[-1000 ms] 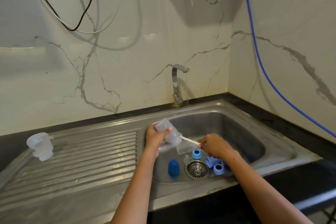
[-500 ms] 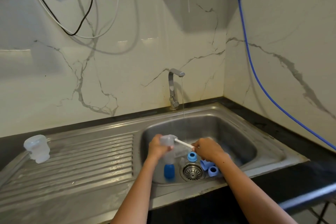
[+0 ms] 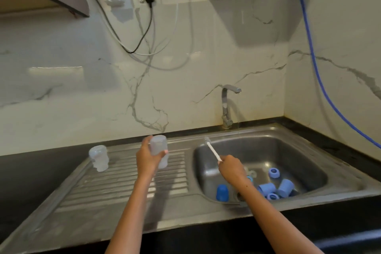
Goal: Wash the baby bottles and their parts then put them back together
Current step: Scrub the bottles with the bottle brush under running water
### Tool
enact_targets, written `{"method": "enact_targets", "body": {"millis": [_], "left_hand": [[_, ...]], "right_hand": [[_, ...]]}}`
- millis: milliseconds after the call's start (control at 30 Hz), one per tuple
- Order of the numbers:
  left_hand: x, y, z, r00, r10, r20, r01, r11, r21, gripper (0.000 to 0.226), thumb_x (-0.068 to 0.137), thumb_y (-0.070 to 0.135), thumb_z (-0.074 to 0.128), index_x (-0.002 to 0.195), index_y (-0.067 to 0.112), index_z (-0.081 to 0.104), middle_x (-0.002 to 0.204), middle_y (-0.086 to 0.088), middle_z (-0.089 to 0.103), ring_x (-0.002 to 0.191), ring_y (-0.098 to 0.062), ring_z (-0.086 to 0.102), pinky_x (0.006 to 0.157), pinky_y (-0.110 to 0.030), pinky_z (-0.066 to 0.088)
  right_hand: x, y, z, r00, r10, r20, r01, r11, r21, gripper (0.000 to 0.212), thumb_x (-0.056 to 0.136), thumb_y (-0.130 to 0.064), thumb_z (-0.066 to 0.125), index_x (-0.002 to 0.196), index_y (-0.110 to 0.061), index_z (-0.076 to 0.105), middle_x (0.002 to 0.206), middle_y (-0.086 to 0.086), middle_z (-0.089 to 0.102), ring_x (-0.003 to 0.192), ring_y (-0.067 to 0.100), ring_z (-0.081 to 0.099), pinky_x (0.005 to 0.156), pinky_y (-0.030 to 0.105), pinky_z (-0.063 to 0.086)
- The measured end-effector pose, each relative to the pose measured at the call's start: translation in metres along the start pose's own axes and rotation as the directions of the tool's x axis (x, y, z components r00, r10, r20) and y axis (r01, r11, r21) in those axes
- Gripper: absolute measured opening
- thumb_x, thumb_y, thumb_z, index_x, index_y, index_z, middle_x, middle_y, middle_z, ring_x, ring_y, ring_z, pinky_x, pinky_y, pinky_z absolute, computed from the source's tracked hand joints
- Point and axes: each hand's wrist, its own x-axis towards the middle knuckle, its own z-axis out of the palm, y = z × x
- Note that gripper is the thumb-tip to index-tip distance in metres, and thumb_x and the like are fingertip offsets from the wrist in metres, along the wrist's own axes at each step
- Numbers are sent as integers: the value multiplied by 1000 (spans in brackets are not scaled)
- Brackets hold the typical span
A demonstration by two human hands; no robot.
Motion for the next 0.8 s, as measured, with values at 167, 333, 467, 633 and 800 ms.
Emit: {"method": "enact_targets", "body": {"millis": [167,333,467,633,800], "left_hand": [[9,-37,-85,994,-27,-110,28,1000,9,69,76,8,77,137,12,44,129,-13,54,116,-30,53,90,-36,46],[14,-72,-145,964,-98,-247,103,995,7,66,75,9,79,133,13,49,131,-13,54,115,-32,53,88,-42,49],[18,-94,-166,939,-122,-321,122,992,-19,63,74,9,80,130,13,51,127,-12,57,113,-30,55,82,-34,47],[24,-108,-173,918,-160,-364,157,987,-38,65,75,9,79,133,13,50,129,-12,57,116,-30,55,92,-39,48],[30,-117,-171,925,-133,-356,130,991,-33,64,75,12,79,133,13,50,131,-12,56,117,-30,55,91,-41,50]], "right_hand": [[-2,-36,39,1000,28,13,-28,998,54,32,94,-12,39,118,-6,60,113,18,64,98,35,61,76,35,48],[1,-50,69,1000,14,1,-14,998,58,32,96,-13,39,116,-7,64,106,17,65,89,33,57,70,30,39],[3,-47,78,999,4,-44,-3,999,34,30,95,-16,43,112,-11,67,94,13,64,82,31,56,72,33,44],[4,-42,77,999,8,-42,-6,999,41,22,95,-14,45,99,-12,67,80,10,64,72,30,59,63,33,45],[3,-44,73,1000,1,-19,1,995,98,26,97,-13,43,78,-13,60,59,8,56,47,21,48,46,28,40]]}}
